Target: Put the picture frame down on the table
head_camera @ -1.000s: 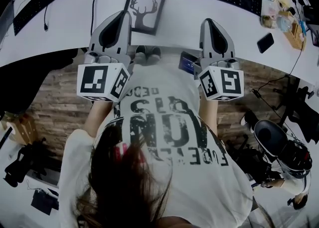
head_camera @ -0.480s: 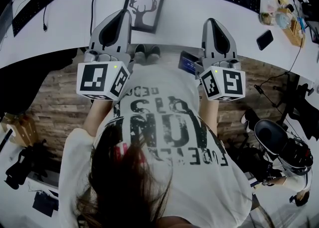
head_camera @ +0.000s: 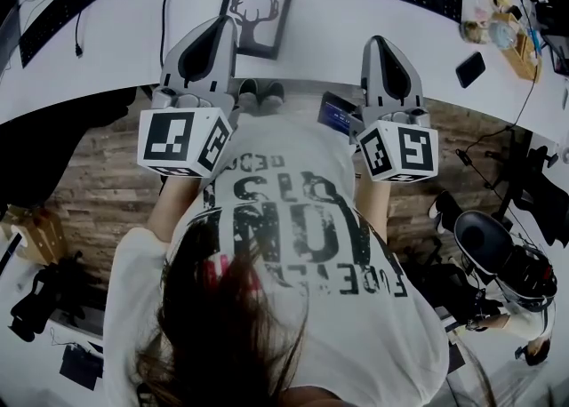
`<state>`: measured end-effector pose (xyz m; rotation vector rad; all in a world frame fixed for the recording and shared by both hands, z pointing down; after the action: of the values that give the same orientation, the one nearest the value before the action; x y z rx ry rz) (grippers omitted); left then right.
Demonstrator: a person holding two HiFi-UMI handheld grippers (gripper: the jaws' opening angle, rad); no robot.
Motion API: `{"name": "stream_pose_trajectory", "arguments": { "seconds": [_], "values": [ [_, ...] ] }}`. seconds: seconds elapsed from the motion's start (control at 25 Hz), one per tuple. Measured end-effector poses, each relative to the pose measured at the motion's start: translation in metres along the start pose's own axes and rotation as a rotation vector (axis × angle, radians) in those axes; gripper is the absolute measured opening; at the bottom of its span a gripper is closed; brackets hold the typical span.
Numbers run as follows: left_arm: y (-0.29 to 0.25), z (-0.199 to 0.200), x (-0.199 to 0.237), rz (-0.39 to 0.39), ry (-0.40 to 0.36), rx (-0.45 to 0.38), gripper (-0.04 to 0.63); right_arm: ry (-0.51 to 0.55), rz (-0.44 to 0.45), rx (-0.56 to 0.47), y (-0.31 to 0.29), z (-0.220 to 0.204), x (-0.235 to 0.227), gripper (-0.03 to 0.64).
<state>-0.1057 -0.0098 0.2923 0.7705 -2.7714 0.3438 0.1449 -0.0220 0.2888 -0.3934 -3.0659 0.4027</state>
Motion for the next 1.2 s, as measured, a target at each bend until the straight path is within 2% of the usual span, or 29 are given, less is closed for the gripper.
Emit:
{"name": "stream_pose_trajectory", "arguments": {
  "seconds": [1.2],
  "values": [
    [-0.0076,0.0001,0.0067,-0.012,0.027,0.003,0.002,-0.002,-0.017,0.008,-0.0047,-0.0002,-0.0028,0.0]
  ]
}}
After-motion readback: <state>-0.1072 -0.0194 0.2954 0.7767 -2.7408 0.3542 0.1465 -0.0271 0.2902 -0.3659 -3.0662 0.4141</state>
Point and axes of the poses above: the fingertips, and each gripper's own axes: y backward along the fingers, x to its left, z out of its top, the point moved 6 cm from there along y, backward along the fingers, and after that the axes turned 11 degrees about -z, right-handed, at the moved point
